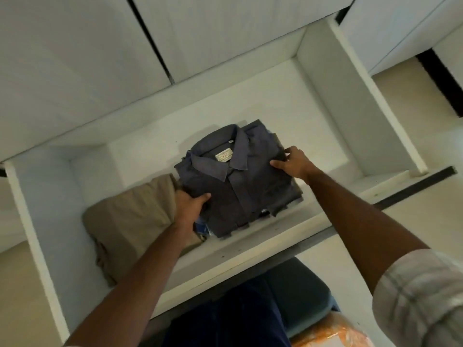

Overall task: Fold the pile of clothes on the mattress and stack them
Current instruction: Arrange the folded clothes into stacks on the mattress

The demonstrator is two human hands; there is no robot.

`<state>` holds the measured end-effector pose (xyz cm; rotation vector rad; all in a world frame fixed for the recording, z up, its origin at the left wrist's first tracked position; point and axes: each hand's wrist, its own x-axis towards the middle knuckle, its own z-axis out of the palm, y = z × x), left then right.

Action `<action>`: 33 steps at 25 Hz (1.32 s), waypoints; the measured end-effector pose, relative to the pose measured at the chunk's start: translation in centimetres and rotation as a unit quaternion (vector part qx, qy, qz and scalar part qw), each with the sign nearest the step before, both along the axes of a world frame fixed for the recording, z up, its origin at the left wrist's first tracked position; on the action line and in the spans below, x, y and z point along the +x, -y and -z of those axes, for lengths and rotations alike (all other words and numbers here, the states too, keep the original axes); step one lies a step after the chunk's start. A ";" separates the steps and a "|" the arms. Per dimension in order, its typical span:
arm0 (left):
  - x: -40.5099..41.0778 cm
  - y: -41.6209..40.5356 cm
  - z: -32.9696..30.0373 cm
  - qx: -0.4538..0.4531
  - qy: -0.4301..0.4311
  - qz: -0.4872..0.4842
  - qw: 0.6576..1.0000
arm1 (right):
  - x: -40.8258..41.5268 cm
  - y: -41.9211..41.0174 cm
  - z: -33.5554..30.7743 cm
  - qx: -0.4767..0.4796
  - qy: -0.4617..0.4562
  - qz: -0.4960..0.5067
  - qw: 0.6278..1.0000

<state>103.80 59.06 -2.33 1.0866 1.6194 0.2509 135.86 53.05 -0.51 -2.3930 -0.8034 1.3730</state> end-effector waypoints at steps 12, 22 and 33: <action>20.9 18.3 -16.3 0.464 0.030 0.725 0.508 | -9.4 30.2 -15.9 0.024 0.357 0.068 0.931; 16.7 55.2 -6.2 0.423 0.052 0.904 0.039 | -30.5 68.5 -3.1 -0.157 0.266 0.482 0.820; 5.7 86.9 11.6 0.331 0.090 0.917 -0.201 | -50.8 94.1 13.4 0.053 0.109 0.957 0.265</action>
